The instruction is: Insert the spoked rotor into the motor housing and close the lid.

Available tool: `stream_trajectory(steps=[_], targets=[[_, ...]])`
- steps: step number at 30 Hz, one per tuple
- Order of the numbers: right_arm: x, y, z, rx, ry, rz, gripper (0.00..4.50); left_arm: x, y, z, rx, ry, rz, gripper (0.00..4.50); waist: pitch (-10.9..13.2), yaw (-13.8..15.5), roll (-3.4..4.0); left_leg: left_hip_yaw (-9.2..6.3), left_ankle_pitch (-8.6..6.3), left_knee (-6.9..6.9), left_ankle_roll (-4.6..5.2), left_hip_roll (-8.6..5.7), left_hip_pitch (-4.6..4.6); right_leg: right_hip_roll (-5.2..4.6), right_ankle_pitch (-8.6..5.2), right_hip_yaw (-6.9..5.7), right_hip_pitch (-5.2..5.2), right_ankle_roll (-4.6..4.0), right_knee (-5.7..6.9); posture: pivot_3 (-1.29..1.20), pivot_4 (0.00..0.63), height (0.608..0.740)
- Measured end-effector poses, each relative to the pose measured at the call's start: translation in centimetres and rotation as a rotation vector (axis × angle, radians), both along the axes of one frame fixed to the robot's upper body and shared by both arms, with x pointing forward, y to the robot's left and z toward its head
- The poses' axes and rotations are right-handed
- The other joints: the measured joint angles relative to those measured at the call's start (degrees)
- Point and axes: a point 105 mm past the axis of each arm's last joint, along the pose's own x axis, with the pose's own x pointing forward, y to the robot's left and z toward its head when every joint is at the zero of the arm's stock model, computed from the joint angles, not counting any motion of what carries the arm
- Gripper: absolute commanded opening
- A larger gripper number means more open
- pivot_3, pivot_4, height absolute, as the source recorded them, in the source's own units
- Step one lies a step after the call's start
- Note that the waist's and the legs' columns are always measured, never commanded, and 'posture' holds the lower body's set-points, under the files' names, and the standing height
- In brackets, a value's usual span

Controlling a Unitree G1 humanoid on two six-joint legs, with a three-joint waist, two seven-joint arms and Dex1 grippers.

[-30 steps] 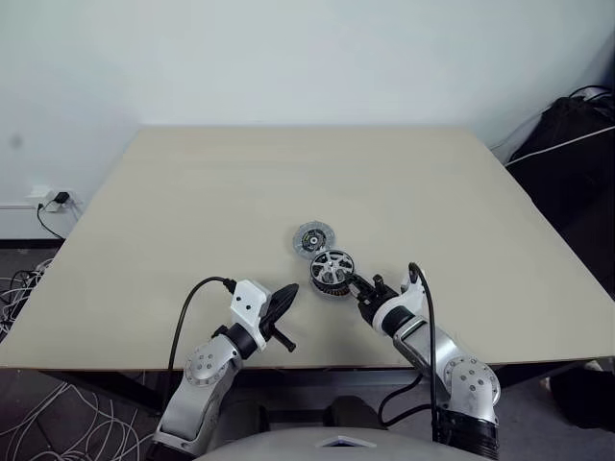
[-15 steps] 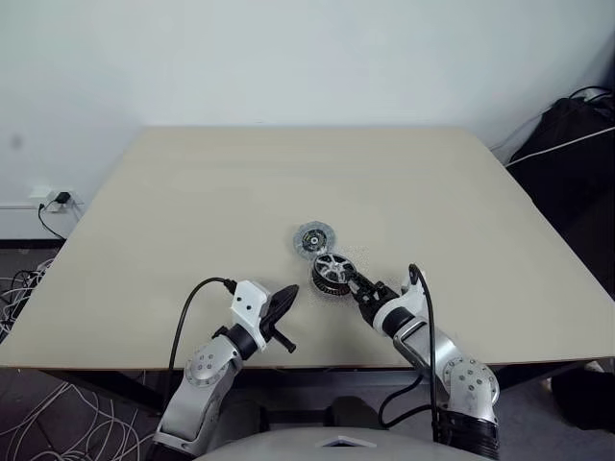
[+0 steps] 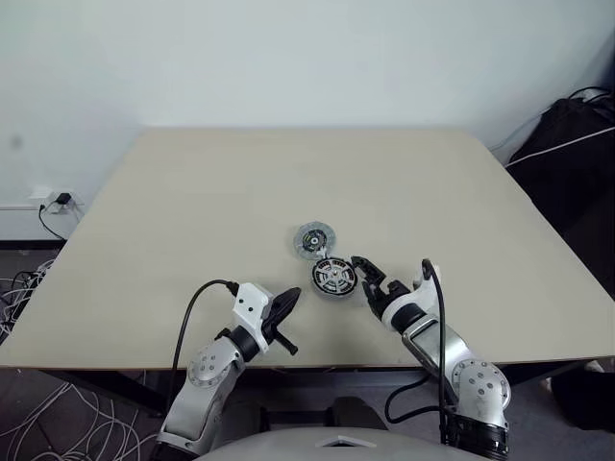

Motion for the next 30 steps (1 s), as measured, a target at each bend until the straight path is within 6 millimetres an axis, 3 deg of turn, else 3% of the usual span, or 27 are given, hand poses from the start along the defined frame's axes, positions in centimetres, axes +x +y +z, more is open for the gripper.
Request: stream_trajectory(steps=[3, 6, 11, 17, 24, 30], targets=[[0.1, -0.3, 0.1, -0.047, -0.009, -0.011, 4.47, 0.0, 0.0, 0.0, 0.0, -0.001, 0.0, 0.0, 0.0, 0.0, 0.01, 0.0, 0.0, -0.01, 0.0, 0.0, 0.0, 0.02, 0.0, 0.0, 0.0, 0.01, 0.0, 0.0, 0.0, 0.74], [0.2, 0.2, 0.4, -0.218, -0.047, 0.065, 3.54, 0.0, 0.0, 0.0, 0.0, -0.002, 0.0, 0.0, 0.0, 0.0, 0.02, 0.04, 0.01, 0.01, 0.02, -0.01, 0.01, 0.02, 0.0, 0.01, 0.01, 0.01, 0.0, 0.0, 0.0, 0.74], [0.8, 2.8, 0.5, -0.547, -0.141, 0.273, 1.88, 0.0, 0.0, 0.0, 0.0, -0.003, 0.0, 0.0, 0.0, 0.0, -0.01, 0.05, 0.02, 0.04, 0.02, -0.01, 0.11, 0.03, 0.01, 0.0, -0.01, 0.01, -0.01, 0.0, 0.0, 0.74], [2.4, 5.3, 0.3, -0.739, -0.216, 0.406, 0.05, 0.0, -0.1, 0.0, 0.0, 0.0, 0.0, 0.0, 0.0, 0.5, -0.11, 0.06, 0.03, 0.08, 0.05, -0.07, 0.08, 0.14, 0.04, -0.04, 0.01, 0.05, 0.0, 0.0, 0.0, 0.74], [4.5, 5.5, -0.4, -0.856, -0.225, 0.44, 0.05, 0.1, -0.1, 0.9, -0.003, -0.014, 0.011, 0.0, 0.0, 1.1, -0.12, 0.08, 0.03, 0.08, 0.08, -0.11, 0.07, 0.21, 0.18, -0.07, 0.05, 0.3, 0.01, 0.0, 0.0, 0.74], [4.9, 5.7, -1.0, -0.882, -0.214, 0.455, 0.05, 0.1, -0.1, 1.2, -0.005, -0.018, 0.013, 0.0, 0.0, 1.2, -0.12, 0.08, 0.03, 0.08, 0.08, -0.11, 0.06, 0.22, 0.19, -0.09, 0.04, 0.31, 0.01, 0.0, 0.0, 0.74]])
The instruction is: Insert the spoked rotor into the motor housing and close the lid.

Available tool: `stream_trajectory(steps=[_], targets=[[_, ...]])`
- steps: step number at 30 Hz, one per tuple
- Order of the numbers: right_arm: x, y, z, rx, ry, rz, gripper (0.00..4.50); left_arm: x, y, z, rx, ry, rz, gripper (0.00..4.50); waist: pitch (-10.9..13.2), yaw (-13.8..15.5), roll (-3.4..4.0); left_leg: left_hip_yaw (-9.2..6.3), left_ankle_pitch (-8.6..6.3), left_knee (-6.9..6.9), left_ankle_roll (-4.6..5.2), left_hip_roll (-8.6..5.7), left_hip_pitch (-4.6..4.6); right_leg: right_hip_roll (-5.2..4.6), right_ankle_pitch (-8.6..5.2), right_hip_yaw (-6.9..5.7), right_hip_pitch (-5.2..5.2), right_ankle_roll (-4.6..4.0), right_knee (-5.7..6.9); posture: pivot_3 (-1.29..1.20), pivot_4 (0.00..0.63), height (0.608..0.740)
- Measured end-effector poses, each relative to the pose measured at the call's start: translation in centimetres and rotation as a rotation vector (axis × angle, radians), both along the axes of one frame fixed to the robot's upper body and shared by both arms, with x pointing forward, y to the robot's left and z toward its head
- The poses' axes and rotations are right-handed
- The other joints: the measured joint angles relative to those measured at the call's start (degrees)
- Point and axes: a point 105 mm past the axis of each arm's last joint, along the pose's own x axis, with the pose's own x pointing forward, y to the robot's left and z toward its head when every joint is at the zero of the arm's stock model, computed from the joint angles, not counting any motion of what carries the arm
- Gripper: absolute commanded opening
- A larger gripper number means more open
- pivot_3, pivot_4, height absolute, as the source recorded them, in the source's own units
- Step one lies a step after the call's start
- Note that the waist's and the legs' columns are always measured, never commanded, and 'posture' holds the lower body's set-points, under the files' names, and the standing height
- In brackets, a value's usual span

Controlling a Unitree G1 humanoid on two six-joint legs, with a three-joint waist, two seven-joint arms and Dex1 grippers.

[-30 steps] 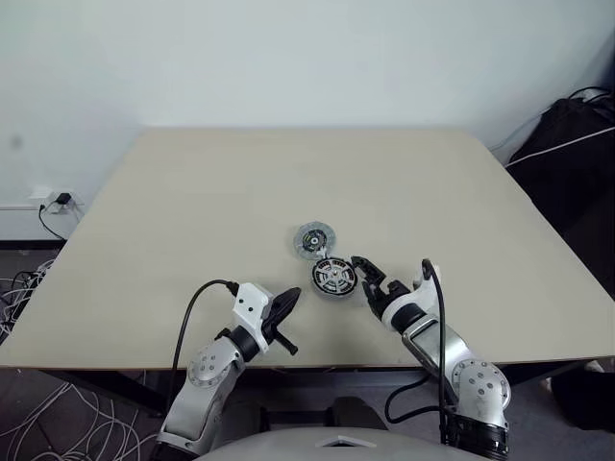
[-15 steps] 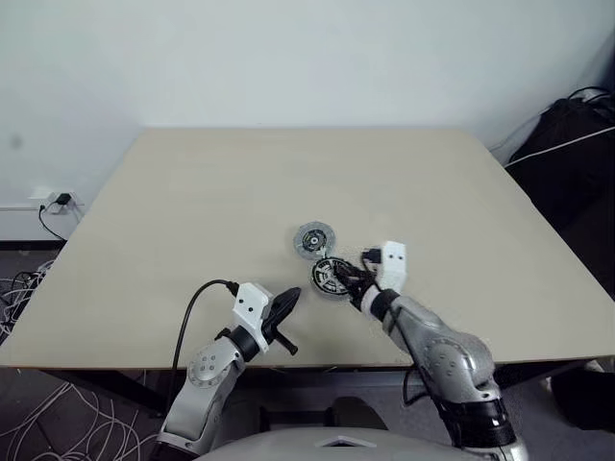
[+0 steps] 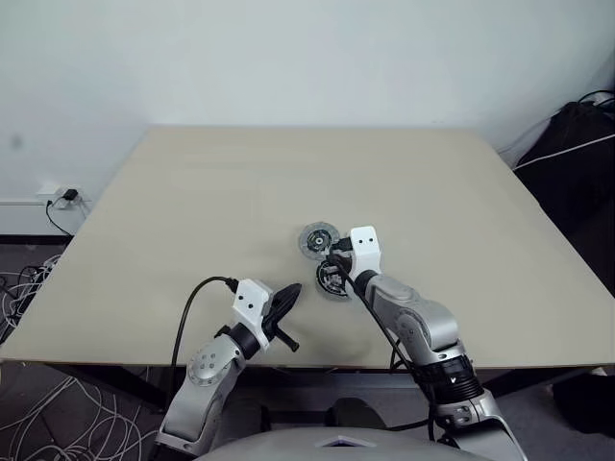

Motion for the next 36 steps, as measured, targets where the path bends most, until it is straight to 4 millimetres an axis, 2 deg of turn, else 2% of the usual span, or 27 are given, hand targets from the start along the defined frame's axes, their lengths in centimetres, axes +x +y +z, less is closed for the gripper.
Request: stream_trajectory(steps=[5, 14, 16, 18, 21, 23, 27, 32, 36], targets=[[-0.7, -0.4, -1.6, -0.024, 0.054, -0.016, 0.05, -0.1, 0.0, 0.0, 0.0, 0.01, 0.007, 0.0, 0.0, 0.1, 0.0, 0.0, 0.0, 0.01, 0.0, 0.0, 0.01, -0.01, -0.02, -0.01, 0.0, -0.03, 0.0, 0.0, 0.0, 0.74], [-1.5, -0.2, -2.0, 0.004, 0.069, -0.007, 0.05, -0.1, -0.4, 0.5, -0.001, 0.015, 0.001, 0.0, -0.2, 0.1, -0.15, -0.03, -0.01, 0.02, -0.01, 0.01, 0.23, -0.22, -0.14, 0.0, 0.0, -0.26, 0.0, 0.0, 0.0, 0.74], [-1.6, 0.0, -1.3, 0.018, 0.046, 0.015, 0.05, -0.1, -0.4, 0.5, 0.0, 0.015, 0.0, 0.0, -0.1, 0.1, -0.13, -0.03, -0.01, 0.02, -0.01, 0.01, 0.18, -0.22, -0.13, 0.0, -0.01, -0.25, 0.01, 0.0, 0.0, 0.74], [-1.5, 0.0, 0.3, -0.003, -0.024, 0.061, 0.05, 0.0, -0.4, 0.6, -0.001, 0.011, -0.003, 0.0, -0.1, 0.1, -0.1, -0.01, -0.01, 0.05, -0.01, 0.0, 0.08, -0.21, -0.12, 0.0, -0.03, -0.23, 0.03, 0.0, 0.0, 0.74], [-1.4, -0.2, 2.5, -0.109, -0.12, 0.175, 0.05, 0.0, -0.3, 0.7, -0.001, 0.01, 0.0, 0.0, -0.1, 0.2, -0.11, -0.01, -0.01, 0.06, 0.0, 0.0, 0.09, -0.21, -0.13, -0.03, -0.08, -0.24, 0.02, 0.0, 0.0, 0.74], [-1.7, -0.3, 2.9, -0.206, -0.127, 0.27, 0.05, 0.0, -0.3, 0.7, -0.003, 0.008, -0.001, 0.0, -0.1, 0.2, -0.14, -0.03, -0.01, 0.06, 0.0, 0.0, 0.11, -0.21, -0.14, -0.04, -0.1, -0.26, 0.0, 0.0, 0.0, 0.74], [-2.5, -0.7, 2.0, -0.317, -0.064, 0.386, 1.3, 0.0, -0.4, 0.5, -0.004, 0.011, 0.0, 0.0, -0.1, 0.3, -0.17, -0.03, 0.0, 0.09, 0.0, 0.01, 0.11, -0.21, -0.15, -0.04, -0.05, -0.27, 0.01, 0.0, 0.0, 0.74], [-2.8, -1.4, 1.9, -0.444, -0.033, 0.527, 2.91, 0.1, -0.5, 0.4, -0.02, 0.004, 0.01, 0.0, -0.1, 0.3, -0.22, -0.03, -0.03, 0.14, 0.05, -0.04, 0.11, -0.25, -0.14, -0.05, -0.09, -0.26, -0.01, 0.0, 0.0, 0.74], [-3.3, -1.8, 1.6, -0.527, -0.007, 0.638, 2.91, 0.1, -0.5, 0.0, -0.021, 0.009, 0.013, 0.0, -0.1, 0.4, -0.25, -0.05, -0.03, 0.14, 0.05, -0.04, 0.09, -0.27, -0.14, -0.05, -0.1, -0.26, -0.01, 0.0, 0.0, 0.74]])
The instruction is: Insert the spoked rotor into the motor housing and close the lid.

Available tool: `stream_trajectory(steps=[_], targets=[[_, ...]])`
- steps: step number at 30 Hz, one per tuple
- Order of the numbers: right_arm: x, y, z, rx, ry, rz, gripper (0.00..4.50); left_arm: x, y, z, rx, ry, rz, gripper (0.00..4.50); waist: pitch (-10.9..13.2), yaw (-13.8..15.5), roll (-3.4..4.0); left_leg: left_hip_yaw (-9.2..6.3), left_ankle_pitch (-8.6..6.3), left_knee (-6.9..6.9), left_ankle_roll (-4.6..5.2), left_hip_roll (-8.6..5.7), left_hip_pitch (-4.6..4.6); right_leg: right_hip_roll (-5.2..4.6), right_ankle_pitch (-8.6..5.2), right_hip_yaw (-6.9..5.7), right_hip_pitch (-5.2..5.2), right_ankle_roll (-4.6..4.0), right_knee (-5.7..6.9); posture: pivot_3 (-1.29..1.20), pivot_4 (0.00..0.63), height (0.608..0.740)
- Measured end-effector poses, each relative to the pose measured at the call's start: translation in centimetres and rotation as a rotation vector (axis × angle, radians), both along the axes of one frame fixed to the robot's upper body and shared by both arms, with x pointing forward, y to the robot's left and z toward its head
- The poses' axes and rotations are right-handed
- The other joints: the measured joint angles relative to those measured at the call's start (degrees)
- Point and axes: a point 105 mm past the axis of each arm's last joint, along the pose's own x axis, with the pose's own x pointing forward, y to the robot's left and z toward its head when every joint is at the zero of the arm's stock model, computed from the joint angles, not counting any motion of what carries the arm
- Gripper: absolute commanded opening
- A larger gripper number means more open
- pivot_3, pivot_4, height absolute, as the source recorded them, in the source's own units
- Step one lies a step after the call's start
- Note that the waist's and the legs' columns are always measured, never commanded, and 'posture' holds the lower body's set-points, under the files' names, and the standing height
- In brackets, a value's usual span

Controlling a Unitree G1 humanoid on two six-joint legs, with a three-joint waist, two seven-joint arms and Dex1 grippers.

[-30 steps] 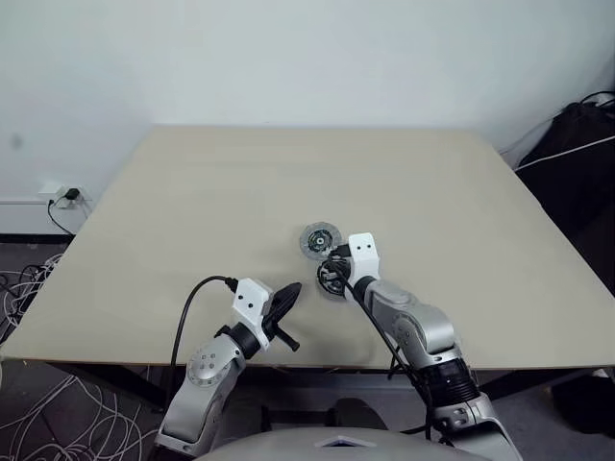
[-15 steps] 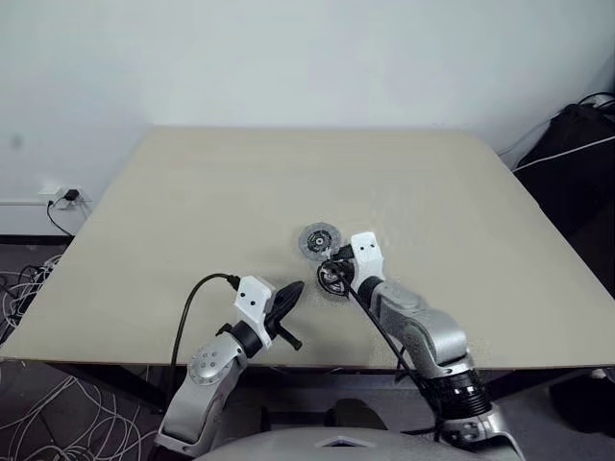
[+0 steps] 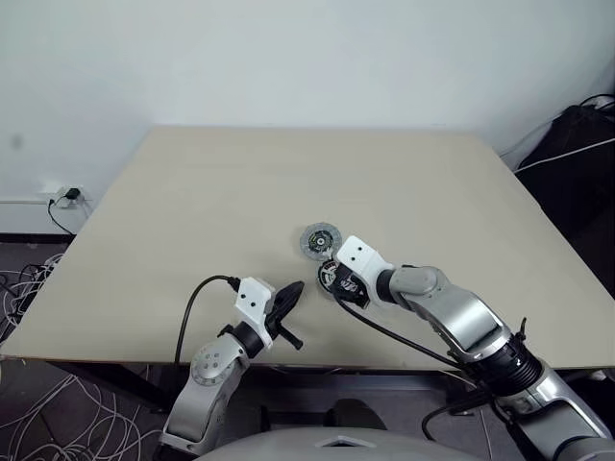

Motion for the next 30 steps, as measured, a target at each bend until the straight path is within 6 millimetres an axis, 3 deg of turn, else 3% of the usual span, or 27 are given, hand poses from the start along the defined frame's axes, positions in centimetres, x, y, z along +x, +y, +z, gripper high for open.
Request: stream_trajectory(steps=[5, 9, 19, 28, 30], targets=[[-0.1, -0.2, 0.3, -0.073, 0.014, 0.096, 2.91, 0.0, 0.0, 0.1, -0.007, -0.012, 0.004, 0.0, 0.0, 0.1, -0.01, -0.01, 0.0, 0.0, 0.0, 0.0, 0.01, -0.09, 0.0, 0.0, 0.0, 0.0, 0.0, 0.0, 0.0, 0.74], [-0.5, -0.2, -0.3, -0.117, 0.044, 0.155, 2.91, 0.0, 0.0, -0.9, -0.008, 0.009, 0.012, 0.0, 0.0, 0.4, -0.02, -0.03, -0.01, 0.0, 0.01, -0.05, 0.0, -0.2, 0.0, 0.0, -0.02, -0.02, 0.0, 0.0, 0.0, 0.74], [-0.8, -1.0, -1.5, -0.181, 0.087, 0.188, 2.91, 0.0, 0.2, -1.8, -0.016, 0.009, 0.017, 0.0, 0.0, 0.8, -0.02, -0.11, -0.05, -0.01, 0.16, -0.39, -0.07, -0.67, 0.0, -0.04, -0.05, -0.03, 0.0, 0.0, 0.0, 0.74], [-0.8, -0.1, -1.6, -0.165, 0.095, 0.212, 2.91, 0.1, 0.0, -1.9, -0.021, 0.009, 0.017, 0.0, 0.0, 0.8, -0.01, -0.16, -0.19, -0.03, 0.0, -0.51, -0.1, -0.9, 0.01, -0.11, -0.04, -0.05, 0.0, 0.0, 0.0, 0.74], [-0.7, -0.3, -1.8, -0.171, 0.103, 0.206, 2.53, 0.1, 0.0, -1.9, -0.022, 0.009, 0.017, 0.0, 0.0, 0.8, -0.01, -0.17, -0.19, -0.05, -0.01, -0.52, -0.11, -0.93, 0.01, -0.12, -0.05, -0.06, 0.0, 0.0, 0.0, 0.74]])
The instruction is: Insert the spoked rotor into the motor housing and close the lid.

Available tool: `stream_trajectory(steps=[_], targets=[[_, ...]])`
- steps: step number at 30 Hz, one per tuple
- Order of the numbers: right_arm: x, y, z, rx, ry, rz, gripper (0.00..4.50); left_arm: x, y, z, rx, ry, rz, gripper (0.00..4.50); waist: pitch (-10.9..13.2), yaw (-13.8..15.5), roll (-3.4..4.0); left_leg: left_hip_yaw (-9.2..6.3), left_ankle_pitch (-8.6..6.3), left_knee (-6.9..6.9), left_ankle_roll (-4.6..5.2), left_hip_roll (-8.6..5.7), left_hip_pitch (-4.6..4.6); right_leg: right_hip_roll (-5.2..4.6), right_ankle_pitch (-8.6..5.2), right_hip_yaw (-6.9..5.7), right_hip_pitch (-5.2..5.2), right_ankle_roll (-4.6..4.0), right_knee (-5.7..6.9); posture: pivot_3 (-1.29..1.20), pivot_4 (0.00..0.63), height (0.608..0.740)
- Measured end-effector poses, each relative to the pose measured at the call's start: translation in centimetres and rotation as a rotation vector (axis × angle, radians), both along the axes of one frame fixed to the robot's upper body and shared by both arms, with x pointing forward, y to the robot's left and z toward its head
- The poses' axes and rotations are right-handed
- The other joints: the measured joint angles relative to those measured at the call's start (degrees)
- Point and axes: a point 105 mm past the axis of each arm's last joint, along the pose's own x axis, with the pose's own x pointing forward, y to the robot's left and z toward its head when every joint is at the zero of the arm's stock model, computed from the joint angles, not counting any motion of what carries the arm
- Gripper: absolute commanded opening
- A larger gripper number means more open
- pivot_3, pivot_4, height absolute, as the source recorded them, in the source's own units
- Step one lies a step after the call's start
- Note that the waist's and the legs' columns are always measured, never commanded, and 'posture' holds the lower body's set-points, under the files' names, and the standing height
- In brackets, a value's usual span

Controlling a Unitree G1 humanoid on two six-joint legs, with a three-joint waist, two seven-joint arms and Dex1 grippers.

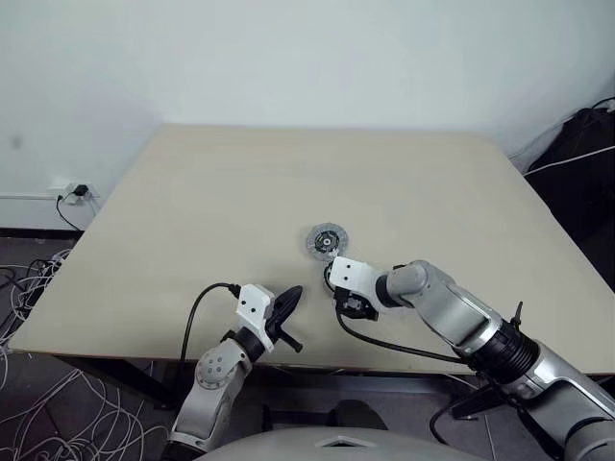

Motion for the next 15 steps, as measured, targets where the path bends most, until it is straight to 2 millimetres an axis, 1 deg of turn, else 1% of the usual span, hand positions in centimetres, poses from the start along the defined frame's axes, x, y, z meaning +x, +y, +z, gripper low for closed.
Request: stream_trajectory(steps=[1, 3, 4, 5, 8, 15], targets=[[0.06, -0.07, -0.09, -0.003, 0.001, -0.002, 2.31, 0.0, 0.0, 0.0, 0.0, 0.0, 0.0, 0.0, 0.0, 0.0, 0.0, 0.0, 0.0, 0.0, 0.0, 0.0, 0.0, -0.01, 0.0, 0.0, -0.01, -0.01, 0.0, 0.0, 0.0, 0.74], [0.26, -0.14, -0.2, -0.008, 0.0, -0.003, 1.64, 0.01, -0.01, 0.01, 0.0, 0.0, 0.001, 0.0, 0.0, 0.0, 0.02, 0.0, 0.0, -0.03, 0.0, -0.01, 0.0, -0.02, 0.0, -0.01, -0.01, -0.02, 0.0, 0.0, 0.0, 0.74], [0.35, -0.17, -0.19, -0.01, -0.003, -0.004, 1.38, 0.01, -0.01, 0.01, 0.0, 0.0, 0.001, 0.0, 0.0, 0.0, 0.02, 0.0, 0.0, -0.03, -0.01, -0.01, 0.0, -0.03, -0.01, -0.01, -0.01, -0.02, 0.0, 0.0, 0.0, 0.74], [0.44, -0.18, -0.17, -0.013, -0.006, -0.004, 1.0, 0.01, -0.01, 0.01, 0.0, 0.0, 0.002, 0.0, 0.0, 0.0, 0.02, -0.01, 0.0, -0.04, -0.01, -0.01, 0.0, -0.03, -0.01, -0.01, -0.01, -0.03, -0.01, 0.0, 0.0, 0.74], [0.44, 0.1, -0.27, -0.007, 0.001, -0.001, 0.03, 0.01, -0.05, 0.03, -0.002, 0.0, 0.002, 0.0, 0.0, 0.0, 0.03, -0.02, 0.0, -0.06, -0.01, -0.03, 0.0, -0.07, -0.01, -0.04, 0.0, -0.03, -0.01, 0.0, 0.0, 0.74], [0.36, 0.18, -0.41, -0.007, 0.011, 0.001, 0.01, 0.0, -0.08, 0.02, -0.002, 0.0, 0.002, 0.0, 0.0, -0.1, 0.05, -0.02, 0.0, -0.07, -0.01, -0.13, -0.01, -0.23, -0.01, -0.14, 0.01, -0.03, -0.01, 0.0, 0.0, 0.74]])
